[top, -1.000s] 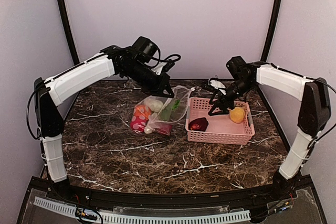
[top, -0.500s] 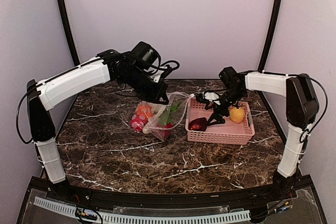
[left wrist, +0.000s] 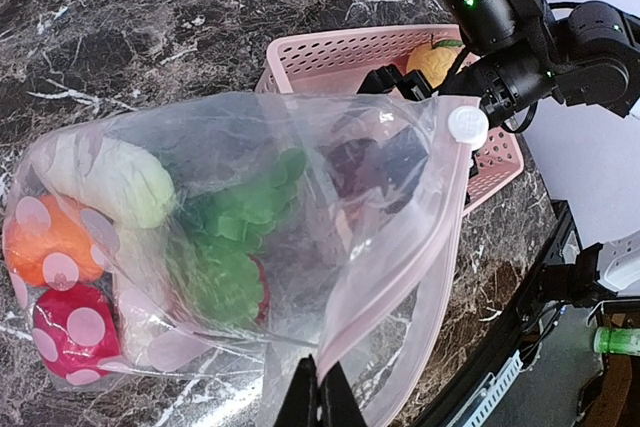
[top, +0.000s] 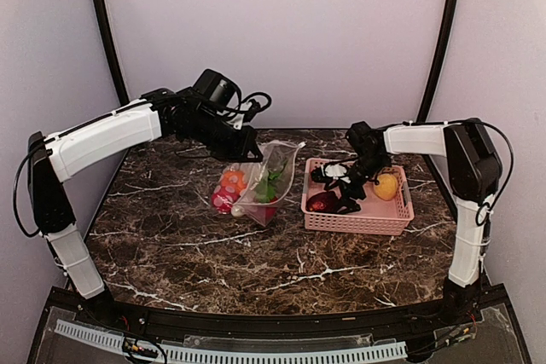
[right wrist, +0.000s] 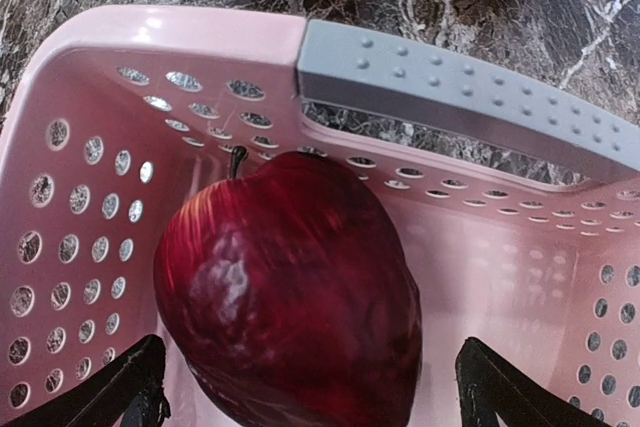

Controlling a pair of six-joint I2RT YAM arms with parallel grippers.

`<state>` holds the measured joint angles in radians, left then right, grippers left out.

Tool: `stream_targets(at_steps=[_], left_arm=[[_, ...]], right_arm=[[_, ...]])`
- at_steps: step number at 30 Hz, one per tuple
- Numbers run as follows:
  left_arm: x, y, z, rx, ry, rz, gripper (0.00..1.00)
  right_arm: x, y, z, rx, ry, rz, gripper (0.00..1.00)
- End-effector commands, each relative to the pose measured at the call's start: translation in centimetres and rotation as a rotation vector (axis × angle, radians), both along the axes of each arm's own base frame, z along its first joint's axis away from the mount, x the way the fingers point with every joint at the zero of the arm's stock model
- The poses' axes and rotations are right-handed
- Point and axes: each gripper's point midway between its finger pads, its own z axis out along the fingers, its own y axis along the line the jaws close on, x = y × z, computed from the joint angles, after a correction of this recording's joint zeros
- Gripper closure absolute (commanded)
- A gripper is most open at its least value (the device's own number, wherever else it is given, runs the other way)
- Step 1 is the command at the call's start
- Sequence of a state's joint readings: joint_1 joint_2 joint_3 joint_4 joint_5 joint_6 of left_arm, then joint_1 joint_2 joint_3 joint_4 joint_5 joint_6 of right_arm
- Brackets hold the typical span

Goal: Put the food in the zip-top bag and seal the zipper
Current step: Pick up the fake fruit from the bin.

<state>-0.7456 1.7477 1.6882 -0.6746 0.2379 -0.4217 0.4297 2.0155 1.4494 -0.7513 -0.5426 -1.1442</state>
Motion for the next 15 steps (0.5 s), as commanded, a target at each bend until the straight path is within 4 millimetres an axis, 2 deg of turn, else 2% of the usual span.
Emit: stream_targets(at_steps=[1, 3, 6, 8, 15], left_arm=[[0.0, 0.5, 1.8, -0.06, -0.028, 0.027, 0.99], [0.1, 0.4, 1.7, -0.061, -0.025, 0.026, 0.99], [0.3, 0.2, 1.4, -0.063, -0.02, 0.023, 0.99], [0.3, 0.1, 1.4, -0.068, -0.02, 0.02, 0.99], [0.5, -0.5, 1.0, -0.092, -0.008, 0.018, 0.99]], right_arm=[[-0.1, 1.1, 0.4, 0.043, 0.015, 0.029, 0.05], [-0.2, 1.2, 0.3, 0.048, 0.026, 0.03, 0.1], [-0.4, 1.2, 0.1, 0.049, 0.045, 0.024, 0.27], [-0.6, 1.0, 0.6, 0.062, 0.056, 0.018, 0.37], [-0.2, -0.7, 2.9, 0.117, 0.112, -0.077, 0.59]])
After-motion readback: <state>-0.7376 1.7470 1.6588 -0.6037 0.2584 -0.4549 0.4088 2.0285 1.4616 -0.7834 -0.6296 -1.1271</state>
